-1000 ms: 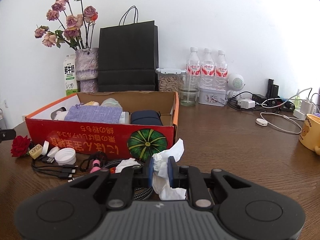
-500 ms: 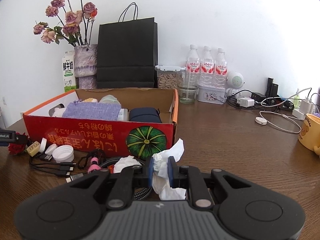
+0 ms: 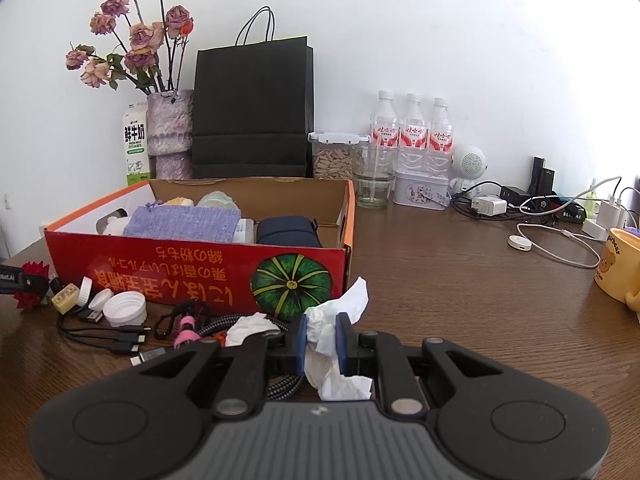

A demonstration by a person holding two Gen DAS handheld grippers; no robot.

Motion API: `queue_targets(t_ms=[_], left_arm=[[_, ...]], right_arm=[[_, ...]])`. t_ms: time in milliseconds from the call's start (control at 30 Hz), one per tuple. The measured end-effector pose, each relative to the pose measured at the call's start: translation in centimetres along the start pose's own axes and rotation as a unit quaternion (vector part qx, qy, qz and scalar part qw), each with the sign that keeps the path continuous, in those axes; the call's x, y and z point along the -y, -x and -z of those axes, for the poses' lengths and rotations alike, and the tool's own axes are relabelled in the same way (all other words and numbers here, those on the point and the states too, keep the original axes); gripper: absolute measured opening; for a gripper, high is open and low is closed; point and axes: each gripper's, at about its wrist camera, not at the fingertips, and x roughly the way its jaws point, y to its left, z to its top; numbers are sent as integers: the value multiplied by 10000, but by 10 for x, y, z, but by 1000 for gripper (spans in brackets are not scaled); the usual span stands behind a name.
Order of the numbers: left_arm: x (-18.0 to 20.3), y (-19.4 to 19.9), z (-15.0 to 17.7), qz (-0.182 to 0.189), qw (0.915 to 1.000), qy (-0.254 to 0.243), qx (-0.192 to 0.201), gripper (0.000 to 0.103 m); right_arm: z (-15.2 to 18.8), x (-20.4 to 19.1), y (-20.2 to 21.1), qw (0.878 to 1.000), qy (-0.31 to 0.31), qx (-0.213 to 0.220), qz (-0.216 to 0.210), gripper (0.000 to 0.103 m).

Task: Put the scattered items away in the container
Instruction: 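Carry the rose and tissue into the box and open both tools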

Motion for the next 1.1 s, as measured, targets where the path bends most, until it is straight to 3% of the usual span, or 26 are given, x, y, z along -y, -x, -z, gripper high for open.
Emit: queue_targets(t_ms=[367, 567, 800, 1100], left_arm=[[-4, 23, 3, -239, 9983, 121, 518, 39], [-4, 46, -17, -54, 9957, 177, 909, 39], [24, 60, -45, 326, 9897, 71, 1390, 39], [80, 30, -70, 701, 9865, -52, 1482, 39]], right_arm=[[0, 1, 11, 9994, -37, 327, 46, 14], [-4, 2, 19, 9979, -10, 651, 38, 14], [-31, -3, 26, 9921, 91, 1247, -15, 14], [-79, -33, -31, 9905, 44, 1354, -234, 14]])
